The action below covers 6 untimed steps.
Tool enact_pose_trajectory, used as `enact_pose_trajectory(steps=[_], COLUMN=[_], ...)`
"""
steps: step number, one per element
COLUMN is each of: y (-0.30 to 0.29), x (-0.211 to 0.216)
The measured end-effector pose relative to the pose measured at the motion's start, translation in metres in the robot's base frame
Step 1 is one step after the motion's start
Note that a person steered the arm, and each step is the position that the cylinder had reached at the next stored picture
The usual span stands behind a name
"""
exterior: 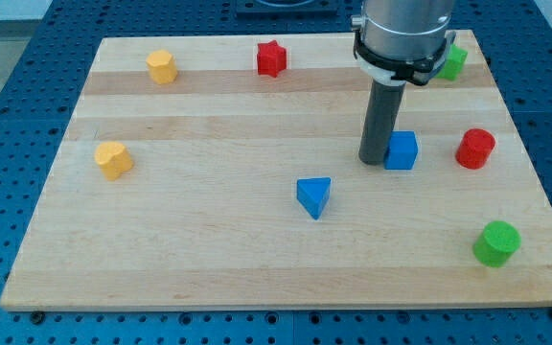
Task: Push the blue triangle diagonal bottom left to the blue cube
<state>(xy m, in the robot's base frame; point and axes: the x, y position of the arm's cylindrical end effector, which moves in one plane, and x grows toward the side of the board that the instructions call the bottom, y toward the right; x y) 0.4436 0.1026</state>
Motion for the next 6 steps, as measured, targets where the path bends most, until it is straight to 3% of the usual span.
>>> enact_pose_trajectory(steps=[2, 5, 6], y=[-0.082, -0.121, -0.120], x=[-0.004, 0.103, 0.113])
